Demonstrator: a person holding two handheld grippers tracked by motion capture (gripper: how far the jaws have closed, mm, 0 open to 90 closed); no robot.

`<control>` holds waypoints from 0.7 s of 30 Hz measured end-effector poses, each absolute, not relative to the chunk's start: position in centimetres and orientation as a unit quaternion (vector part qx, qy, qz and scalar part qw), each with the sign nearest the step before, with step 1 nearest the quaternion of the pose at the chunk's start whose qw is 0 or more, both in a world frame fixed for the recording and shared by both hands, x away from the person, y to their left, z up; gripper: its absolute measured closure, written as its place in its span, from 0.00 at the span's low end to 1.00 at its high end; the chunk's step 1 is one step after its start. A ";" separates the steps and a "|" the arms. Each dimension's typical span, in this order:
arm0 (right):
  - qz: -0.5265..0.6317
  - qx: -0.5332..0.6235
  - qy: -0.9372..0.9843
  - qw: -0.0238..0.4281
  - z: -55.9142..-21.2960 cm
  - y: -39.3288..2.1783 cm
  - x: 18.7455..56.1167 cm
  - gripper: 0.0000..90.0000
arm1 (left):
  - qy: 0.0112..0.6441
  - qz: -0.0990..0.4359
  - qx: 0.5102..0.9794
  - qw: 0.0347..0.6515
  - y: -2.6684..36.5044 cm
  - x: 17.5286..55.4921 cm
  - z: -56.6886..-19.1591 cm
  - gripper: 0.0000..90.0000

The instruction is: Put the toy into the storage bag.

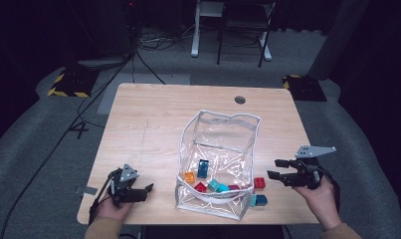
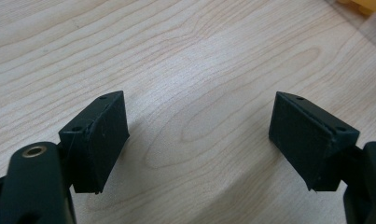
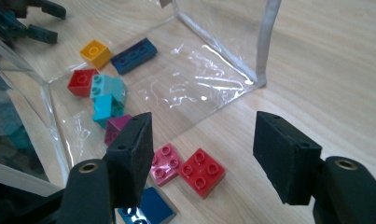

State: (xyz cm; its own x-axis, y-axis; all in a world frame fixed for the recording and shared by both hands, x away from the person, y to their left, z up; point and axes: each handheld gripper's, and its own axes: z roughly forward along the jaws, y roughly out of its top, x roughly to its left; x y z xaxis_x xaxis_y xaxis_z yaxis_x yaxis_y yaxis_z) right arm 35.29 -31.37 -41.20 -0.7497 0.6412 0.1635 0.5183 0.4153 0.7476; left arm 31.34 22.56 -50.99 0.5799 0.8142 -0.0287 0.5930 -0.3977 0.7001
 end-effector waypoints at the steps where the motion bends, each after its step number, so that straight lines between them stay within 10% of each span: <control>1: 0.415 0.347 0.838 0.071 -41.6 -31.4 35.3 0.43 | 0.429 0.161 0.820 0.342 22.6 31.3 -51.0 0.22; 21: 0.388 0.355 0.848 0.068 -47.3 -30.9 35.6 0.44 | 0.429 0.161 0.820 0.342 22.6 31.3 -51.0 0.22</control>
